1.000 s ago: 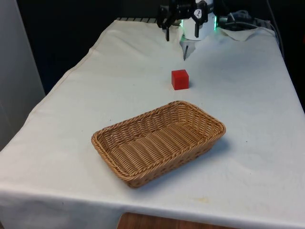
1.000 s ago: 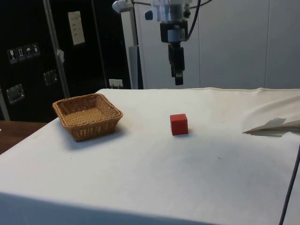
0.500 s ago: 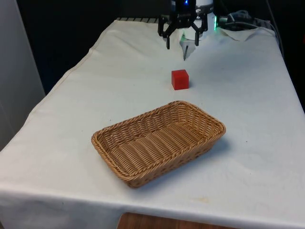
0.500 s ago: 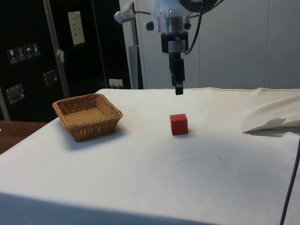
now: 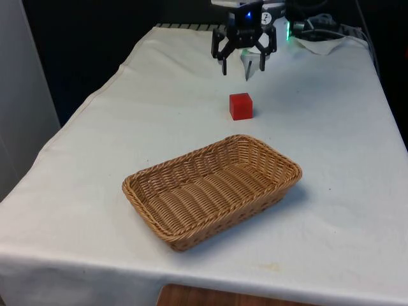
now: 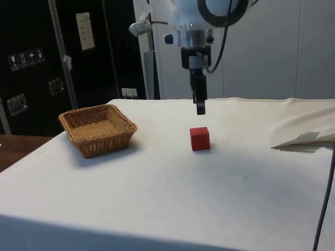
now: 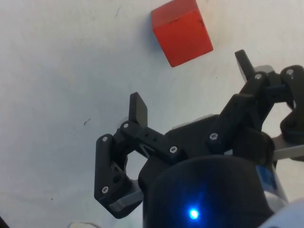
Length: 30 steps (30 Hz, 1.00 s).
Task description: Pick up the cube and place it into the basket.
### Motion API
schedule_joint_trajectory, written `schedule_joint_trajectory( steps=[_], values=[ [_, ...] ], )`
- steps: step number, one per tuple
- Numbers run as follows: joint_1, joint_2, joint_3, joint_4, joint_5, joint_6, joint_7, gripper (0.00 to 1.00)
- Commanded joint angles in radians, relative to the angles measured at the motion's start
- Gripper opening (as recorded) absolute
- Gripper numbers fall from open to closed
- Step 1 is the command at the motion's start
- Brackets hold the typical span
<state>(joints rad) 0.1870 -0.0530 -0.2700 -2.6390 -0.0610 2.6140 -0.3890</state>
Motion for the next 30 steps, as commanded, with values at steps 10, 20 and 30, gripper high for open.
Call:
schedule_joint_trajectory(
  steps=[10, 20, 30],
  values=[
    [0.005, 0.038, 0.002, -0.016, 0.038, 0.063, -0.019, 1.0],
    [0.004, 0.083, 0.009, -0.018, 0.072, 0.106, -0.039, 1.0],
    [0.004, 0.126, 0.022, -0.016, 0.073, 0.152, -0.024, 1.0]
  ],
)
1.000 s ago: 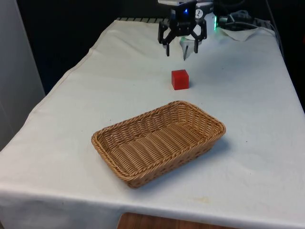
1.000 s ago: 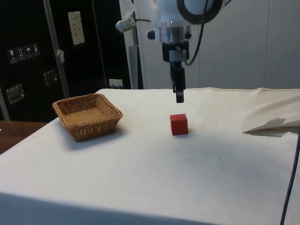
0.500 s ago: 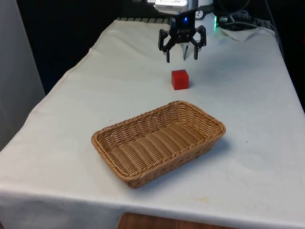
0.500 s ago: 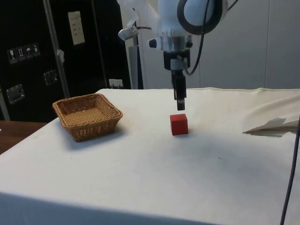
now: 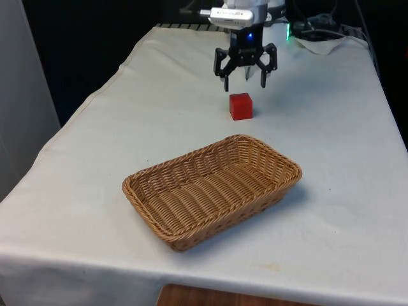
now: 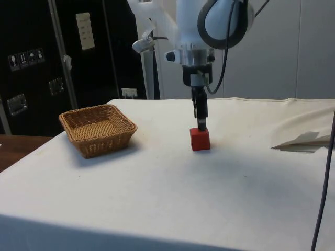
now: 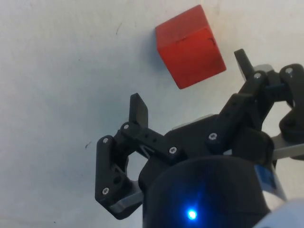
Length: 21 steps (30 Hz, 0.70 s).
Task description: Pick up the cube and place it into the basket.
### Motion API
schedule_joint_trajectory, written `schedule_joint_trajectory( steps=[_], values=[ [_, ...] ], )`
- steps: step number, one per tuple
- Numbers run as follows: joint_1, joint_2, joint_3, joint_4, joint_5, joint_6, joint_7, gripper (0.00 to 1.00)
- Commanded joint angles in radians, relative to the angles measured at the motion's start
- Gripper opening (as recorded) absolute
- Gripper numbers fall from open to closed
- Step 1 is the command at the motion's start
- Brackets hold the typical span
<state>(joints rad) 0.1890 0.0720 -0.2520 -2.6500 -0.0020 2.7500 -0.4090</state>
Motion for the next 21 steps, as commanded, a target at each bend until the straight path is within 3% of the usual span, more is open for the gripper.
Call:
schedule_joint_trajectory(
  steps=[1, 12, 21],
  values=[
    [0.001, 0.005, 0.005, -0.005, 0.013, 0.019, -0.003, 1.0],
    [0.0, 0.055, 0.015, 0.001, 0.015, 0.071, 0.0, 1.0],
    [0.0, 0.062, 0.011, 0.003, 0.005, 0.071, 0.003, 1.0]
  ],
)
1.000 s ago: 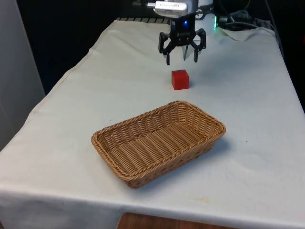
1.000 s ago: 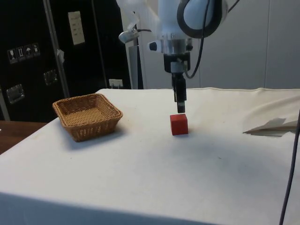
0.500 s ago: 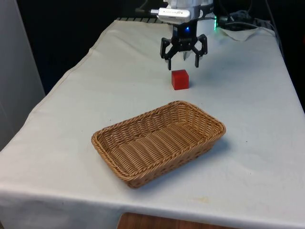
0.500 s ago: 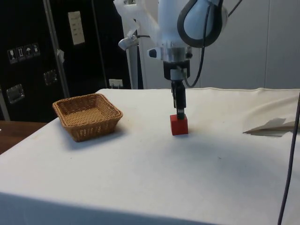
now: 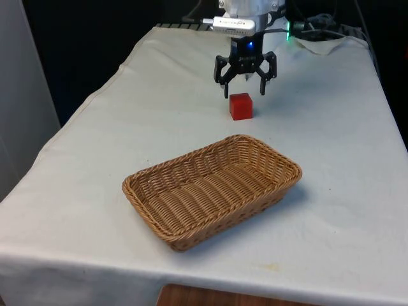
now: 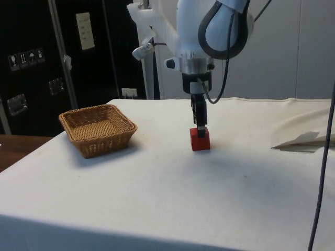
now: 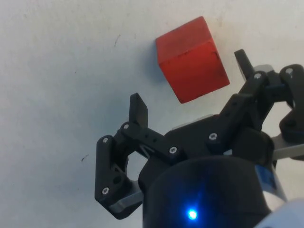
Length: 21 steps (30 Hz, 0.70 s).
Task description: Pick up the cube and place it into the basket.
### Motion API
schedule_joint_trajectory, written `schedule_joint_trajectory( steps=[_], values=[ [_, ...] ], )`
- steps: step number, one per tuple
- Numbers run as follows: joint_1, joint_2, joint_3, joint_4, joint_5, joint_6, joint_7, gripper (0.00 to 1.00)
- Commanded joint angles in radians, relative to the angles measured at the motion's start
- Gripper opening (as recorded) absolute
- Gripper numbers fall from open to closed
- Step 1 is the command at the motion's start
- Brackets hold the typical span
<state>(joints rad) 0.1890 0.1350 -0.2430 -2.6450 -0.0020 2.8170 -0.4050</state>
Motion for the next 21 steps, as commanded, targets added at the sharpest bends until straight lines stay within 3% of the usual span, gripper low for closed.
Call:
schedule_joint_trajectory(
  steps=[1, 20, 21],
  values=[
    [0.0, -0.001, 0.001, -0.001, 0.004, 0.003, -0.001, 1.0],
    [-0.005, 0.044, 0.013, 0.006, 0.023, 0.027, -0.011, 1.0],
    [0.0, 0.047, 0.0, 0.01, 0.0, 0.016, 0.0, 1.0]
  ],
)
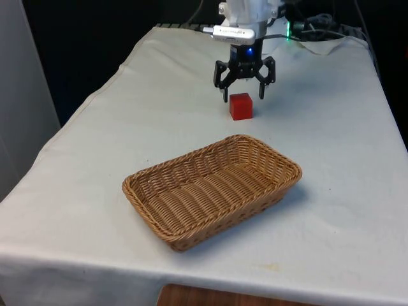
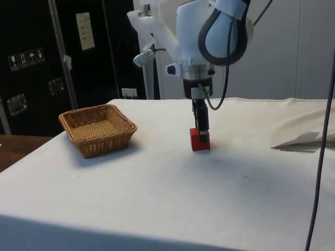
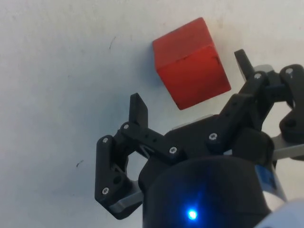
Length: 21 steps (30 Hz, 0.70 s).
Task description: Pick up the cube and place it into the basket.
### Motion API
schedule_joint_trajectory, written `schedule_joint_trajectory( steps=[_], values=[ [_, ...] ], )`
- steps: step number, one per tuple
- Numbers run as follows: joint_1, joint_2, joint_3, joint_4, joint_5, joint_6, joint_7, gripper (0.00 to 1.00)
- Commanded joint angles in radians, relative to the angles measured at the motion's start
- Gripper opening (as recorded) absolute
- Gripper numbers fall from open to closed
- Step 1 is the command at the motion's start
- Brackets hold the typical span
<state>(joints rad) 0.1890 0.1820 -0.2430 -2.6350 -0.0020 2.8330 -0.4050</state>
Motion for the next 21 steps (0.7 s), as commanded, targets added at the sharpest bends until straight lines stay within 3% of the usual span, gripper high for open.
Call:
schedule_joint_trajectory(
  steps=[1, 10, 11, 21],
  values=[
    [-0.005, 0.005, 0.013, -0.001, 0.021, 0.016, -0.01, 1.0],
    [0.0, 0.041, 0.001, 0.006, 0.0, 0.052, 0.0, 1.0],
    [-0.004, 0.051, 0.011, 0.006, 0.013, 0.076, -0.004, 1.0],
    [-0.003, 0.085, 0.009, 0.01, 0.008, 0.124, 0.0, 1.0]
  ],
)
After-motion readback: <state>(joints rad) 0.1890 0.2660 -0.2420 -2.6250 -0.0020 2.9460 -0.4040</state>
